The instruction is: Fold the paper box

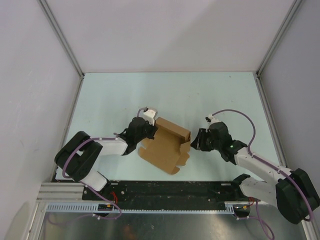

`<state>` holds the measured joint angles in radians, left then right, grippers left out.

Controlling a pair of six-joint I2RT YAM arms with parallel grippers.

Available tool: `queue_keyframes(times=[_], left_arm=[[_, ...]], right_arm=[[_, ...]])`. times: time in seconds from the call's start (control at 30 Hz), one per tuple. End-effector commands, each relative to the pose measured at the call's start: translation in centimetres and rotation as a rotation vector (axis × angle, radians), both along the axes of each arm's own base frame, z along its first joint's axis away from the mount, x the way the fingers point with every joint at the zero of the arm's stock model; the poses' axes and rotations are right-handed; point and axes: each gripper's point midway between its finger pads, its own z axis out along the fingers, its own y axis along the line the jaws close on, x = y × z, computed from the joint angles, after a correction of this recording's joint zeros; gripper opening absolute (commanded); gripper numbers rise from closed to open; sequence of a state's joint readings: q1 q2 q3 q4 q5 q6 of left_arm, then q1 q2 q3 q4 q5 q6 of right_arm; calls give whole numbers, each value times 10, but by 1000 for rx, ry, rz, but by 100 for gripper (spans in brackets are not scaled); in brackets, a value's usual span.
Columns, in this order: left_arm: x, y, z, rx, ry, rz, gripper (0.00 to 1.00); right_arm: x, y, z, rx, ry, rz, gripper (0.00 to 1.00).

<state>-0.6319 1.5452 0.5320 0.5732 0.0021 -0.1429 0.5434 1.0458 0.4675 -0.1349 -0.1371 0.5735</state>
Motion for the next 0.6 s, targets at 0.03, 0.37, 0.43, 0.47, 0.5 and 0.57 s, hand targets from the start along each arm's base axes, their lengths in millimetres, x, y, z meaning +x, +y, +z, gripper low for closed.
queue_keyframes(times=[0.03, 0.37, 0.43, 0.47, 0.5, 0.57], left_arm=[[2, -3, 11, -16, -19, 34, 4], [0, -5, 4, 5, 4, 45, 4], [-1, -6, 5, 4, 5, 41, 4], [-1, -6, 5, 5, 6, 44, 4], [-1, -5, 6, 3, 4, 50, 4], [-3, -4, 5, 8, 11, 55, 4]], right_arm=[[0, 22, 11, 36, -76, 114, 41], [-9, 36, 11, 16, -122, 202, 44], [-10, 38, 10, 4, -128, 211, 48], [-11, 38, 9, -2, -129, 215, 50], [-10, 38, 7, -11, -125, 213, 52], [-8, 36, 5, -33, -135, 194, 54]])
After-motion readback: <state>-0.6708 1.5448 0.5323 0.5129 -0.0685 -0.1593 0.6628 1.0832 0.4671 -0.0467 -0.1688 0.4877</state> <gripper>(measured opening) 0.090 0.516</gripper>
